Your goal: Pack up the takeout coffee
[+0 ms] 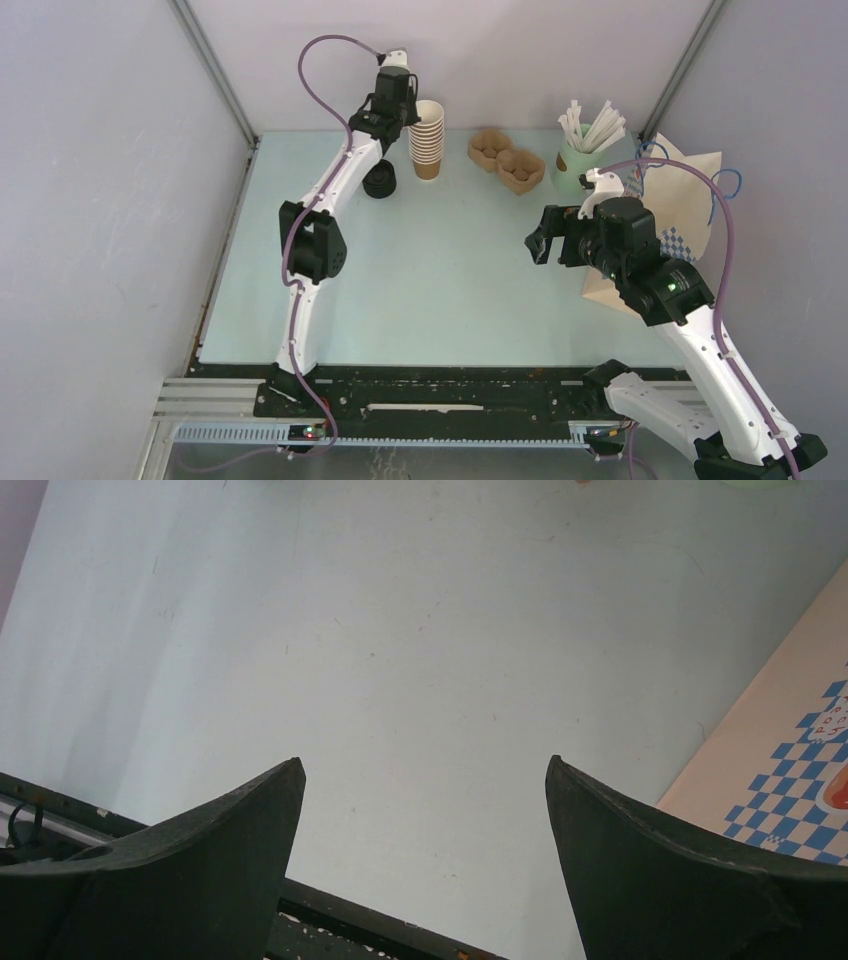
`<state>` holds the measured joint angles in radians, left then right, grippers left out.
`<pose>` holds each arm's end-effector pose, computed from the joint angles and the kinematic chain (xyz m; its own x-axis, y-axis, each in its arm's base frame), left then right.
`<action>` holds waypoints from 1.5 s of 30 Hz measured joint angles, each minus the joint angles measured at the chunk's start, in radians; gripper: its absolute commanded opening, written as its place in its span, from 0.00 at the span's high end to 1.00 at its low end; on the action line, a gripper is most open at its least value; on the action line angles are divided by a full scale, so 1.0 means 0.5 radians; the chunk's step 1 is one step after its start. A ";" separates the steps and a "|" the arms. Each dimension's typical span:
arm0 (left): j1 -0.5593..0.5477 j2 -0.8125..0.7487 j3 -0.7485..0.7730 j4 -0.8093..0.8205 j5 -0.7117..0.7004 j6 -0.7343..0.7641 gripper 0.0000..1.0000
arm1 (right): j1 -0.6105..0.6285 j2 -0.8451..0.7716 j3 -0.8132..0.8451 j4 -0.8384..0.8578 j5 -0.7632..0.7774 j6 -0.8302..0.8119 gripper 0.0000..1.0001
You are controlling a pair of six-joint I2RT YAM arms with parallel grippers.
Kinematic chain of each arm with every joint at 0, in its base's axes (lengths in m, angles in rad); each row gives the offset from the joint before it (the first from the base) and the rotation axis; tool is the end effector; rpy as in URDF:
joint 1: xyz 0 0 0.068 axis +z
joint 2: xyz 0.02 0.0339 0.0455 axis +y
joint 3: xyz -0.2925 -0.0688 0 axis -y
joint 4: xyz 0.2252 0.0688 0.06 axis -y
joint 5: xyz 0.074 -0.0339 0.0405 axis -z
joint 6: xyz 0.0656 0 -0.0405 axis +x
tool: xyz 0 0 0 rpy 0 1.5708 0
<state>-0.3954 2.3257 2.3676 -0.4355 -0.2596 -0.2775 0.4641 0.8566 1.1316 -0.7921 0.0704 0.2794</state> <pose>0.5323 -0.2039 0.3432 -0.3824 -0.1273 -0.9152 0.0507 0.9861 -0.1583 0.1363 0.0630 0.3845 -0.5330 0.0408 -0.8451 -0.2547 0.9448 0.2063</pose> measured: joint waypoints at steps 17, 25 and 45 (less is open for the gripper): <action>0.000 0.025 0.000 -0.002 0.000 0.003 0.84 | 0.000 0.000 0.000 0.001 -0.003 0.001 0.01; -0.002 0.025 0.000 0.000 -0.001 0.020 0.96 | 0.000 0.000 0.000 0.004 -0.003 0.001 0.01; -0.002 0.024 0.048 -0.041 0.009 -0.018 1.00 | 0.000 0.000 0.000 0.008 -0.002 0.016 0.01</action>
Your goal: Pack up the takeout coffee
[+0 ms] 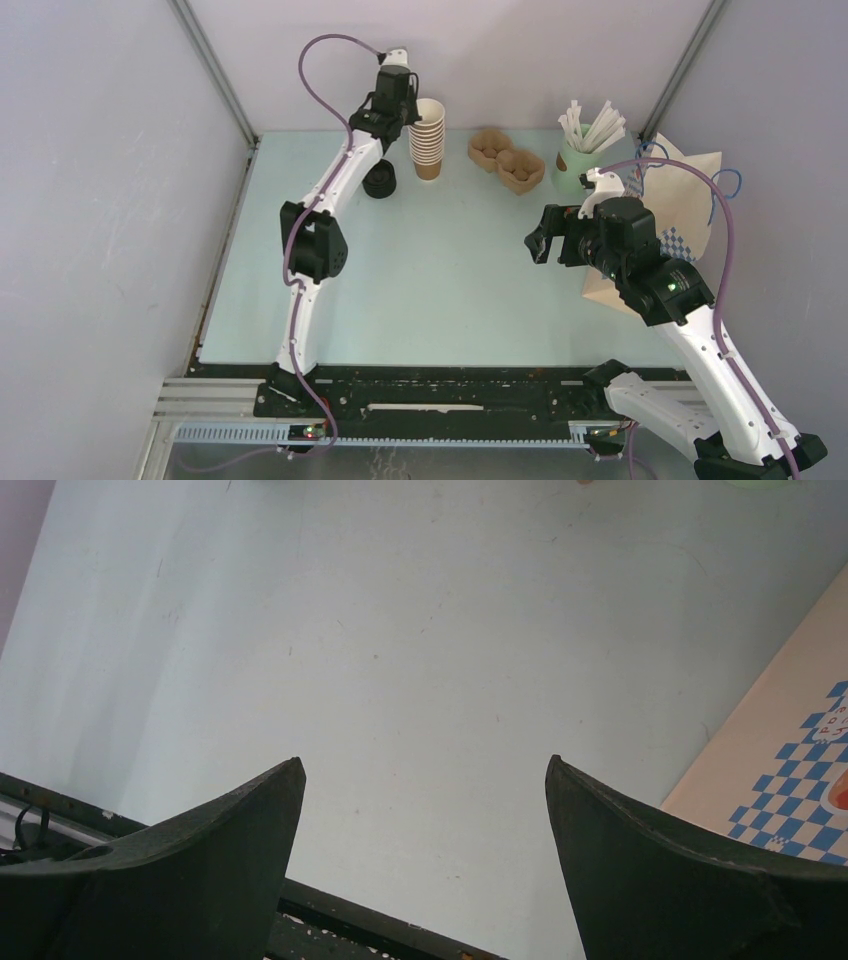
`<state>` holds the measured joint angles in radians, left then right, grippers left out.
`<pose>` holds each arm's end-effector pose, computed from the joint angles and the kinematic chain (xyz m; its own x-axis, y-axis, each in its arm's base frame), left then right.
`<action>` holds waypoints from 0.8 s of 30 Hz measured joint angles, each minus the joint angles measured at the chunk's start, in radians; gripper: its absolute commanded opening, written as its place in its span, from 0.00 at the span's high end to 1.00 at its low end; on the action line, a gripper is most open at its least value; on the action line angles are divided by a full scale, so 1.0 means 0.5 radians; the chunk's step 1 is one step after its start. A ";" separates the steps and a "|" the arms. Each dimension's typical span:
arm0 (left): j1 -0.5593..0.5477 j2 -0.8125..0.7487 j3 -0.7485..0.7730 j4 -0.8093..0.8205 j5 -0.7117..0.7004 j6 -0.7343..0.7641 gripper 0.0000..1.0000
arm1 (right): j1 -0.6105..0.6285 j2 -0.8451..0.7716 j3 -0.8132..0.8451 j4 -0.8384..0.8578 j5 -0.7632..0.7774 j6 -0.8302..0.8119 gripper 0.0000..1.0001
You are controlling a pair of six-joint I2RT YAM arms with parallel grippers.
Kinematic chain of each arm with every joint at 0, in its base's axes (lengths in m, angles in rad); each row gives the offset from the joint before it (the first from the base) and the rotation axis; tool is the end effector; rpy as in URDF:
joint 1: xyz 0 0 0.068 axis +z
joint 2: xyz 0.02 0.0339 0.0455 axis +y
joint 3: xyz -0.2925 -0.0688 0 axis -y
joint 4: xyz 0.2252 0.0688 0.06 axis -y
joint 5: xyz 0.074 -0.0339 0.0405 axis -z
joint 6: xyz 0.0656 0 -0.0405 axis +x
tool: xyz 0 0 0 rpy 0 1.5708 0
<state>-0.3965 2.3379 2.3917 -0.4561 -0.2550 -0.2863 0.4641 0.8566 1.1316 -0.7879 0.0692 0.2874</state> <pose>0.5332 -0.2053 0.3423 -0.3915 -0.1323 -0.9106 0.0511 0.9849 -0.1651 0.1365 0.0632 0.3850 -0.5321 0.0499 -0.8452 -0.2522 0.9436 0.2144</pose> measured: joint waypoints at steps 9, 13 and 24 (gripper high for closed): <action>0.026 -0.031 0.078 0.013 0.063 -0.080 1.00 | 0.000 0.000 0.000 0.000 0.000 0.002 0.01; 0.034 -0.072 0.079 -0.003 0.089 -0.095 1.00 | 0.000 0.000 0.000 0.001 0.000 0.007 0.01; 0.034 -0.873 -0.037 -0.042 0.124 -0.076 1.00 | 0.001 0.002 0.000 0.052 -0.023 0.020 0.01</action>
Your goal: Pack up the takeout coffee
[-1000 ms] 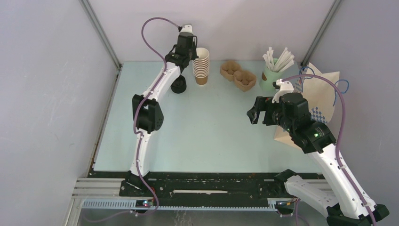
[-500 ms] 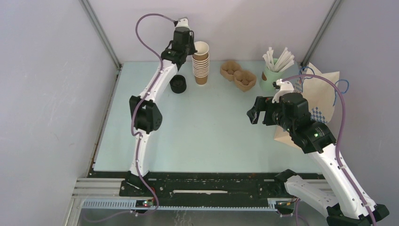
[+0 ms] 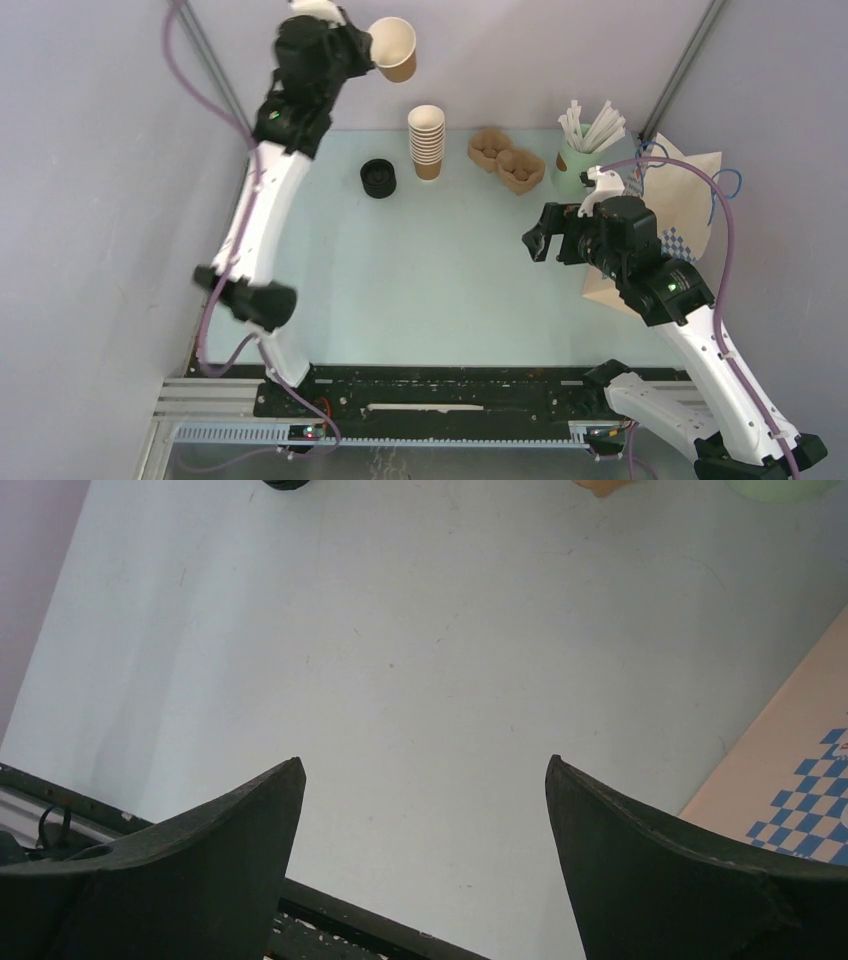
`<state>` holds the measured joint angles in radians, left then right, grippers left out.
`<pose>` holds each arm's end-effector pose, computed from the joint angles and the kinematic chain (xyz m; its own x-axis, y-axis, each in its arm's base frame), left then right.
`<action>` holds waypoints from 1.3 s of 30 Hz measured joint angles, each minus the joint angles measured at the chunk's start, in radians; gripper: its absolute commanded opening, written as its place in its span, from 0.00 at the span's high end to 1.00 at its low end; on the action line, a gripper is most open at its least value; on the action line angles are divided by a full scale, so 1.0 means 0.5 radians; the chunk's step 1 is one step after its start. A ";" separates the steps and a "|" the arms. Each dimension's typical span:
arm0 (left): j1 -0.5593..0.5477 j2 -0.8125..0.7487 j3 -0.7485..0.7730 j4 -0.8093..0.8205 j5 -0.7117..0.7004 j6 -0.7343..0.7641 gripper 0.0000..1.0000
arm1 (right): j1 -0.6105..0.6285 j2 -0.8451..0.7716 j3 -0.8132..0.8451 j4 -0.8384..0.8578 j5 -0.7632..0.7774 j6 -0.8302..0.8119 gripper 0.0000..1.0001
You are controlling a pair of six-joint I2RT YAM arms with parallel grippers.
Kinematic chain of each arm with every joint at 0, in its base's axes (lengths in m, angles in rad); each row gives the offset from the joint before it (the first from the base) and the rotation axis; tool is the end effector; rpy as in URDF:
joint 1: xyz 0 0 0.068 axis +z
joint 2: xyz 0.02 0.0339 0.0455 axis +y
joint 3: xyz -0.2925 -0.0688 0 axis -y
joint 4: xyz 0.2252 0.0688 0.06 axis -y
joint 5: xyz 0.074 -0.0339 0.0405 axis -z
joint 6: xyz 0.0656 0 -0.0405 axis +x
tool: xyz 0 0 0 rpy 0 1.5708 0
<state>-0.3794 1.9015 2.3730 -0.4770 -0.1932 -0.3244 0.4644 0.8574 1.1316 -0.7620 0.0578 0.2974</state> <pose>0.4010 -0.1463 0.5451 -0.0639 -0.3113 -0.9482 0.1738 0.9321 -0.3177 0.1379 0.0648 0.3880 -0.5183 0.0676 -0.8525 -0.2611 0.9368 0.2330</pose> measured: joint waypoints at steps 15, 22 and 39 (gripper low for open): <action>-0.480 -1.071 -2.293 0.247 0.504 -0.085 1.00 | 0.111 -0.243 -0.114 -0.107 -0.317 -0.052 0.02; -0.809 -1.231 -3.008 0.543 0.367 -0.175 1.00 | 0.127 -0.403 -0.300 -0.050 -0.330 0.034 0.02; -0.824 -1.019 -3.366 1.395 0.130 -0.209 0.74 | 0.139 -0.439 -0.352 0.053 -0.314 0.212 0.01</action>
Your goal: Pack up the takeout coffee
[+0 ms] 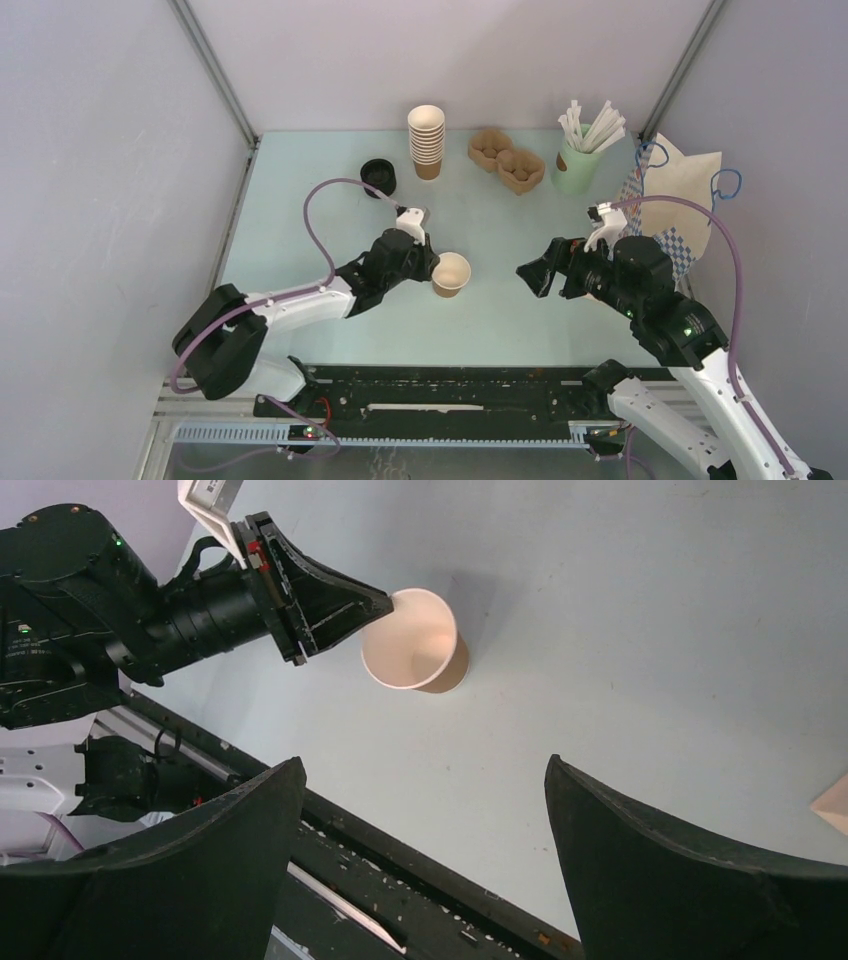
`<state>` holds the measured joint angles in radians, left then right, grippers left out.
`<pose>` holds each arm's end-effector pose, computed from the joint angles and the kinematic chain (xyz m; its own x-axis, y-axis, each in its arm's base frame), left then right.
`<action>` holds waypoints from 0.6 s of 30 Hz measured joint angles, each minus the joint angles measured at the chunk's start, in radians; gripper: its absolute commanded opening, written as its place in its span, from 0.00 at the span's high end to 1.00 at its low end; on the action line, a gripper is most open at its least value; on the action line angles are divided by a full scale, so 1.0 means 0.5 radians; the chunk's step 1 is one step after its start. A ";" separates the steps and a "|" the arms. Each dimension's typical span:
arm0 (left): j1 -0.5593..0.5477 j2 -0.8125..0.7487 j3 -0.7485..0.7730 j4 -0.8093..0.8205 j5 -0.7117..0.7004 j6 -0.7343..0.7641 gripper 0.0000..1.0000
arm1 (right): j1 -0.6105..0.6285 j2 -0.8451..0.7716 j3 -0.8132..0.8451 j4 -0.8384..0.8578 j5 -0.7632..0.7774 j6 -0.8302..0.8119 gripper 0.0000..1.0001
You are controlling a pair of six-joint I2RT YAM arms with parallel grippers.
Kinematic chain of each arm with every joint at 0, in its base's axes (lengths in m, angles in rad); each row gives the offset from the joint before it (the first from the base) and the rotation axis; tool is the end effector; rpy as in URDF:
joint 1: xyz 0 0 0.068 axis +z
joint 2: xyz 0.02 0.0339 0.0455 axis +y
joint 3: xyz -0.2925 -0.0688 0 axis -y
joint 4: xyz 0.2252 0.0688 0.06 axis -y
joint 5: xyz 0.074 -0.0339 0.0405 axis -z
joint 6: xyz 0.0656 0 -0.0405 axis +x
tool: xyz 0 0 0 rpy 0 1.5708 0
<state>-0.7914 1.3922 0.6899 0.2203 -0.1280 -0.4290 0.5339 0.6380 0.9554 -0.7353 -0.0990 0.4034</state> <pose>0.2182 -0.2089 0.2372 -0.5567 -0.0236 -0.8304 0.4338 0.8443 -0.3148 0.0893 0.0603 0.3585 -0.5506 0.1283 -0.8248 -0.4001 0.8266 0.3957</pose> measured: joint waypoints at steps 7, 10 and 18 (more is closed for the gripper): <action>0.011 -0.060 0.001 -0.104 -0.060 0.001 0.32 | 0.002 0.009 -0.023 0.014 0.008 -0.001 0.01; 0.091 -0.224 0.005 -0.320 -0.047 -0.032 0.19 | 0.003 0.014 -0.023 0.016 0.009 -0.002 0.01; 0.705 -0.200 0.600 -0.968 -0.127 -0.132 0.25 | 0.007 0.017 -0.066 0.062 0.022 -0.008 0.00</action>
<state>-0.4389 1.2922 0.9897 -0.2638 -0.1917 -0.4950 0.5373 0.6464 0.9222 -0.7044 -0.0879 0.3996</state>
